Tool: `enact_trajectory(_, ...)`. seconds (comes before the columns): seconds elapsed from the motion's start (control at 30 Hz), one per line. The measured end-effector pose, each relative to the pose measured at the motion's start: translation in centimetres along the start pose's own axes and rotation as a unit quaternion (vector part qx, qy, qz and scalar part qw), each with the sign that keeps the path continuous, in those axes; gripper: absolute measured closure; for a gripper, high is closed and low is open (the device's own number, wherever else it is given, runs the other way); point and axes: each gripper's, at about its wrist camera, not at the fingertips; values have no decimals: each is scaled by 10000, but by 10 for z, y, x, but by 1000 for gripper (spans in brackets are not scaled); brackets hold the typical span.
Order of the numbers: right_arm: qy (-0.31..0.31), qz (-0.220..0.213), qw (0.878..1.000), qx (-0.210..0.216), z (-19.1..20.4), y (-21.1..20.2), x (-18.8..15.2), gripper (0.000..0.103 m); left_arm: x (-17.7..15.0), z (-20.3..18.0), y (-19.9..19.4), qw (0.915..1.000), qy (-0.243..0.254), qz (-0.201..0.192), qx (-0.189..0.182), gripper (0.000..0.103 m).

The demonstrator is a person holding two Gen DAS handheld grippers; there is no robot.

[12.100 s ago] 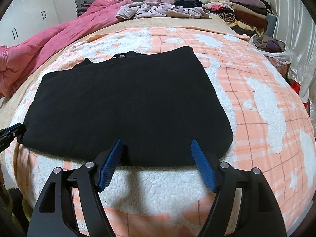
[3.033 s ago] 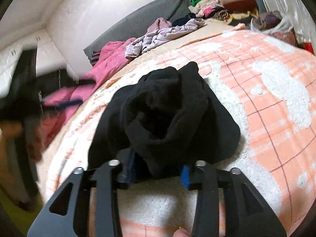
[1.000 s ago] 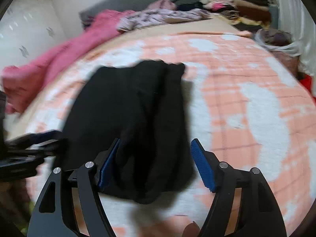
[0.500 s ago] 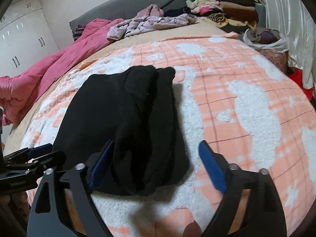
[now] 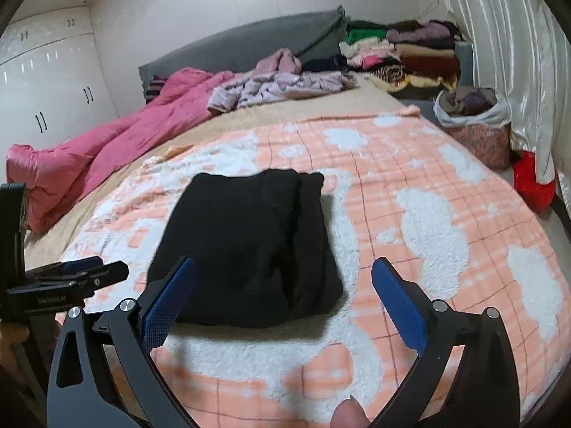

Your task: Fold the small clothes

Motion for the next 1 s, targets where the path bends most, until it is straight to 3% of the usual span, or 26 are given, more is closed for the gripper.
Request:
enact_trajectory(0.57, -350, -701, 9963, -349, 25, -59, -21, 5, -17, 5, -63, 9976, 155, -622, 245, 10)
enact_trajectory(1.0, -534, -792, 9942, -503, 33, -79, -56, 5, -50, 7, -83, 9957, 212, -741, 505, 10)
Point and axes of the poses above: each gripper's, at about its wrist camera, not at the fingertips, and y roughly the way its jaws point, z to its left, x to its top, and after that the axes turned 9 degrees about y, right-handed
